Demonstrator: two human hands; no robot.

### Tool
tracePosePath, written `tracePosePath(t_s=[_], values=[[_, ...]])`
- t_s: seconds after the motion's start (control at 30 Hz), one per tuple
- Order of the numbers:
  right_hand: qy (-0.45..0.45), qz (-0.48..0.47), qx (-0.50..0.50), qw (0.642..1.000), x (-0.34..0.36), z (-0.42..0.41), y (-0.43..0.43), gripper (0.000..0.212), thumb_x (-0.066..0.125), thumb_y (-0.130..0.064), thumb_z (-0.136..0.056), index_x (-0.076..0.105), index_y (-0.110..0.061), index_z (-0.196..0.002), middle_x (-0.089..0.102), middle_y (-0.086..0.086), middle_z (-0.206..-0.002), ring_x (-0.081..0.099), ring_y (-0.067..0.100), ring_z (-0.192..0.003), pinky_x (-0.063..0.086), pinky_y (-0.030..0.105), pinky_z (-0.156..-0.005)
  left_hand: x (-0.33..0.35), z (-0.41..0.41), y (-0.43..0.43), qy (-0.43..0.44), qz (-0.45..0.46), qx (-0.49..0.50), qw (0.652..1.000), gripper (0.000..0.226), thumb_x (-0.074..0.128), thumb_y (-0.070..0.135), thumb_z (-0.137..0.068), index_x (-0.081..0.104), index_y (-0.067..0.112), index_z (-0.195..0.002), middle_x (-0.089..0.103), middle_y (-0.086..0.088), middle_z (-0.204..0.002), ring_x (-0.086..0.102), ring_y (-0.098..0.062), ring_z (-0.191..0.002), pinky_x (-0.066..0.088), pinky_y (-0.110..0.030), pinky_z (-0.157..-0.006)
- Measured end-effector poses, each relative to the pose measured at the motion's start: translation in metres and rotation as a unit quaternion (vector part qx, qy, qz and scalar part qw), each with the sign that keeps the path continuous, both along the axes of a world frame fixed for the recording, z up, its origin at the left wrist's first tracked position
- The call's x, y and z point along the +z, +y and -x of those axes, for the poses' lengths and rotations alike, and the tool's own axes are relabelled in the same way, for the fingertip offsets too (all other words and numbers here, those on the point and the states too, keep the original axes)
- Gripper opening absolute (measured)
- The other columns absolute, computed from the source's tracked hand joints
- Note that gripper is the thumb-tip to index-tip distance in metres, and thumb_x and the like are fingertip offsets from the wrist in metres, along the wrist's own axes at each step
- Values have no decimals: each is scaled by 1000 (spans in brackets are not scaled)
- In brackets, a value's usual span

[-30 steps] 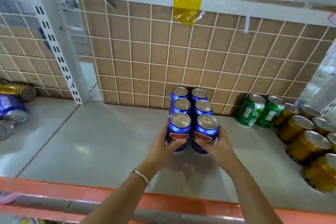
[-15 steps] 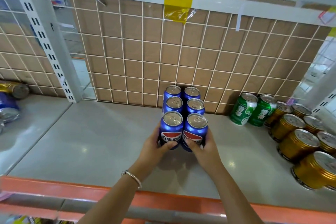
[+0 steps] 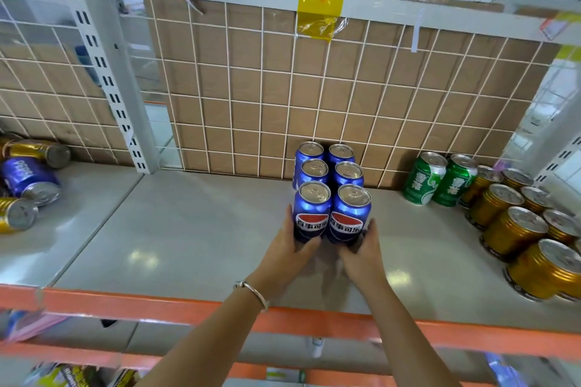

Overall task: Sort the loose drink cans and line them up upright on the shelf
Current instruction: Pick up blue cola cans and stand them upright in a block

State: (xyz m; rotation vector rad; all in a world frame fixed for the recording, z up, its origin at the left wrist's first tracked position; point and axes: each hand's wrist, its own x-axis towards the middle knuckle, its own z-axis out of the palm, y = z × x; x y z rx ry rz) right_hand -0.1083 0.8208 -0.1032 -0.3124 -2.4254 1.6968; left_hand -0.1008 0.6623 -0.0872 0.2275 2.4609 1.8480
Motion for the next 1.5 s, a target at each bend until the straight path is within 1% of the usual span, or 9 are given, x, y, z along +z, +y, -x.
tracePosePath(t_s=[0.23, 0.37, 0.47, 0.57, 0.7, 0.9, 1.1, 1.37, 1.5], values=[[-26, -139, -87, 986, -2, -28, -37, 84, 71, -6, -74, 27, 2, -145, 33, 27, -144, 31, 42, -134, 29, 48, -110, -5, -51, -50, 30, 291, -44, 955, 60, 37, 39, -93, 29, 12, -146, 18, -10, -156, 13, -24, -146, 11, -30, -118], [-18, -219, -84, 972, 1, -47, -61, 75, 68, -5, -76, 33, 5, -142, 36, 30, -143, 35, 46, -130, 29, 52, -110, -15, -98, -107, 83, 401, -36, 912, 50, 34, 40, -78, 63, 19, -113, 63, -6, -125, 58, -26, -118, 47, -40, -97], [23, -280, -41, 959, -2, -89, -115, 60, 51, -30, -80, 50, 3, -131, 47, 25, -139, 43, 41, -128, 22, 50, -111, -23, -135, -151, 99, 484, 5, 869, 55, 38, 49, -70, 48, 32, -121, 63, 7, -125, 62, -15, -113, 52, -38, -87], [42, -359, 56, 931, -25, -135, -174, 58, 39, -40, -76, 63, -3, -115, 60, 20, -124, 49, 38, -118, 30, 55, -100, -29, -173, -189, 15, 465, 47, 884, 65, 39, 51, -72, 41, 29, -133, 41, 6, -144, 52, -22, -126, 52, -46, -91], [46, -393, 133, 909, -38, -173, -239, 68, 46, -45, -69, 44, -17, -131, 31, 12, -148, 31, 31, -127, 38, 65, -91, -53, -229, -240, -101, 434, 72, 893, 72, 44, 39, -91, 8, 22, -150, 0, -8, -158, 1, -29, -146, 12, -43, -118], [-63, -393, 242, 885, -30, -207, -335, 71, 38, -46, -79, 26, -30, -147, 10, -3, -160, 15, 15, -145, 7, 45, -117, -51, -283, -307, -158, 257, 150, 942, 57, 52, 22, -90, 31, 13, -142, 37, -7, -139, 39, -21, -128, 31, -21, -101], [-70, -396, 374, 835, -22, -206, -398, 55, 43, -42, -89, 29, -34, -142, 26, -8, -151, 27, 17, -137, 19, 36, -113, -48, -288, -350, -190, 148, 190, 952, 25, 50, 17, -90, 50, 31, -111, 51, 16, -88, 53, -3, -86, 37, -6, -73], [74, -183, 381, 903, 13, -138, -483, 33, 64, -9, -81, 63, -10, -114, 60, 6, -111, 53, 28, -111, 40, 40, -98, -49, -246, -407, -225, 58, 233, 944, 22, 58, 29, -80, 55, 30, -102, 58, 15, -91, 57, -1, -86, 47, -18, -88], [80, -102, 449, 884, 51, -109, -540, 47, 48, -36, -72, 64, -12, -109, 56, -5, -103, 52, 23, -110, 38, 35, -99, -24, -203, -459, -170, 13, 311, 935, 15, 63, 22, -74, 58, 25, -88, 57, 17, -75, 51, 14, -57, 44, -11, -67]])
